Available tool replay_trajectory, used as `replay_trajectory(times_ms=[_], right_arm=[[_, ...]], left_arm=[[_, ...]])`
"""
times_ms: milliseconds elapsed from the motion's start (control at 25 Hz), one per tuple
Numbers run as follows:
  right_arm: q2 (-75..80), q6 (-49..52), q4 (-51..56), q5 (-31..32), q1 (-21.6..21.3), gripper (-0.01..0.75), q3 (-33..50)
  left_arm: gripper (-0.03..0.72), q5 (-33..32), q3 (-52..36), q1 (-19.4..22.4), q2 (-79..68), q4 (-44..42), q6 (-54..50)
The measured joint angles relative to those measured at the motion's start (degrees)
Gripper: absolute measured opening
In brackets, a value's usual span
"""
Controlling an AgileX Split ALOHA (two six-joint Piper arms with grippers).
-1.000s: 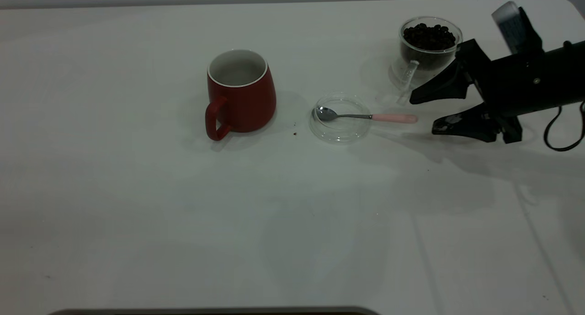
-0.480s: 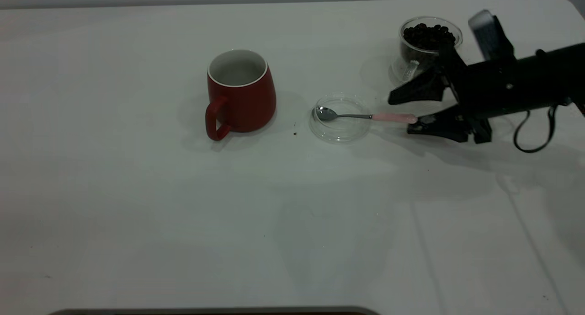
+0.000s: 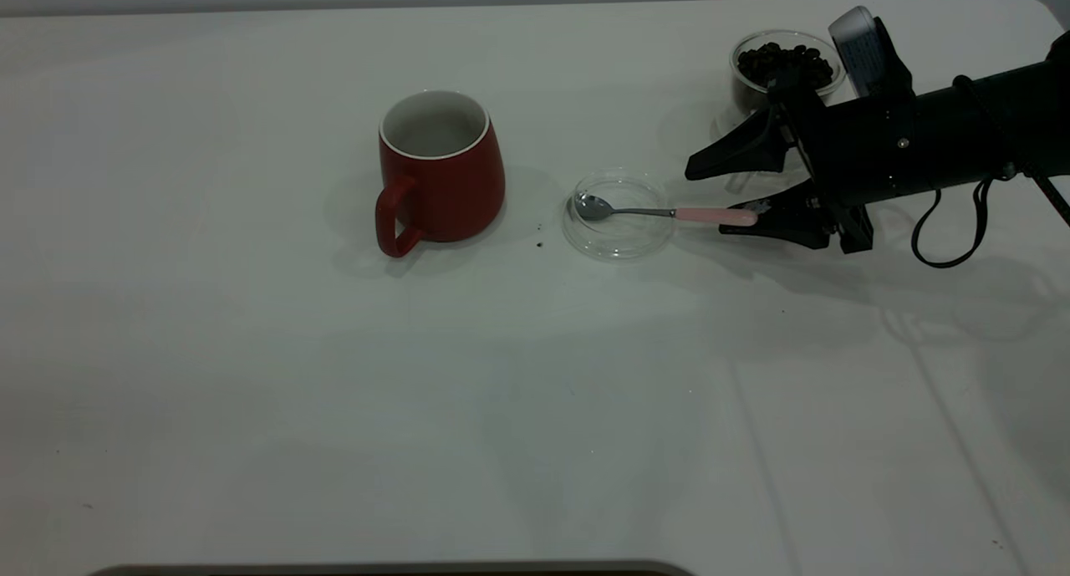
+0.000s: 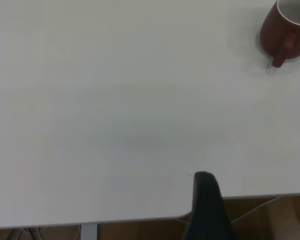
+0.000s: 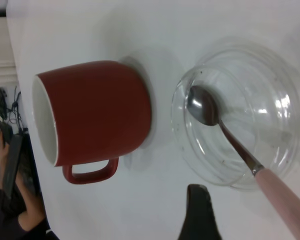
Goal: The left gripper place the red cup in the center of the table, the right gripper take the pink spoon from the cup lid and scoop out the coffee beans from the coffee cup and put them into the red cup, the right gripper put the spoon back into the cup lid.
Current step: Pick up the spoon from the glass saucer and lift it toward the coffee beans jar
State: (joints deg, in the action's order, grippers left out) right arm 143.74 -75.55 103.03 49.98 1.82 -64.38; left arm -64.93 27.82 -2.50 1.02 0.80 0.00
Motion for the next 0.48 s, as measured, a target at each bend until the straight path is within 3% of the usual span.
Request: replay_trajectory(times_ms=[480], right_arm=[[1.41,3.44,0.00,2.34,0.00,0.596,0.00]], left_arm=[[0.569,0.00,0.00,0.00,0.00,0.00,0.47]])
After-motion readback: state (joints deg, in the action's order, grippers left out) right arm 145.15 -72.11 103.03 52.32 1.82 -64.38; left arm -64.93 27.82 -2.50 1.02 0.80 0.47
